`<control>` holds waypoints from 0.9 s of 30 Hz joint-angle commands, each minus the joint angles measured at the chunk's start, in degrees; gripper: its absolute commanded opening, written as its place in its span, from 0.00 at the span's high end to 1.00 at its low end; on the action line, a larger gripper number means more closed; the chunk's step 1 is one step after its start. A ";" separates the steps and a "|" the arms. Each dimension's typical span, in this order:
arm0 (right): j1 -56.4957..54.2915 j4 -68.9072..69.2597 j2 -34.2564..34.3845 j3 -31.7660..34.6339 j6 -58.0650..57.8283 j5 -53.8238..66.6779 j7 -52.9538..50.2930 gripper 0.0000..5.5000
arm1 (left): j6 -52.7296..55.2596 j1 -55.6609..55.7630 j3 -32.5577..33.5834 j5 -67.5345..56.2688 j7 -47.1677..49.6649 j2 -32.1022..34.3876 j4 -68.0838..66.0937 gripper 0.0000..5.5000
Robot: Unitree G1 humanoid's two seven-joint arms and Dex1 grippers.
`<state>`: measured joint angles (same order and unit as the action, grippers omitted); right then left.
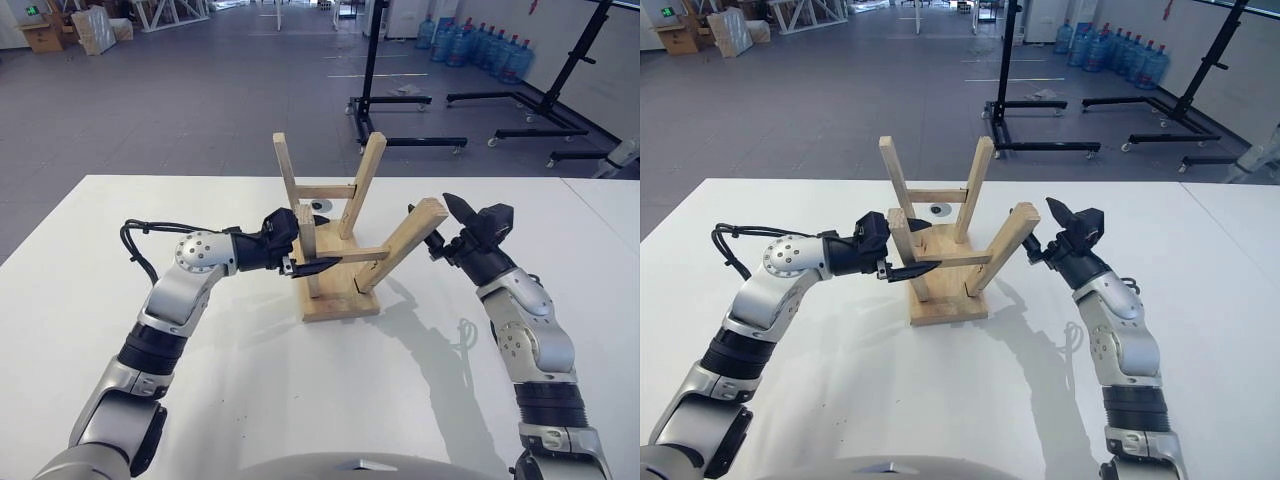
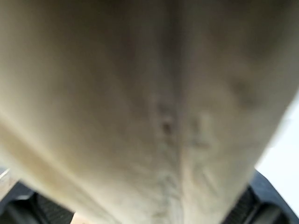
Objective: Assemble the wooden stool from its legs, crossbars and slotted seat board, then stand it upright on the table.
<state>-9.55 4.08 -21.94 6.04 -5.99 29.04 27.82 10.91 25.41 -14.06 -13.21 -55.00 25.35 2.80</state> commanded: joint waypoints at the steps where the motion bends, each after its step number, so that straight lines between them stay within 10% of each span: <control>1: 0.00 4.03 0.32 -7.90 1.17 -2.45 8.30 0.23 | 0.12 -3.28 -3.62 4.07 -0.12 1.26 -1.89 0.34; 17: -5.13 -7.50 -4.17 2.51 8.30 -6.41 9.85 0.23 | 2.30 -7.42 18.12 -6.78 1.15 10.87 5.44 0.34; 27: -17.04 15.80 0.48 8.83 -12.66 35.65 6.40 0.23 | 7.74 6.82 32.09 -30.92 9.99 5.34 10.72 0.34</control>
<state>-23.80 16.88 -21.65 13.34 -15.87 58.65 35.93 17.72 28.15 17.23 -42.13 -48.28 32.62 13.77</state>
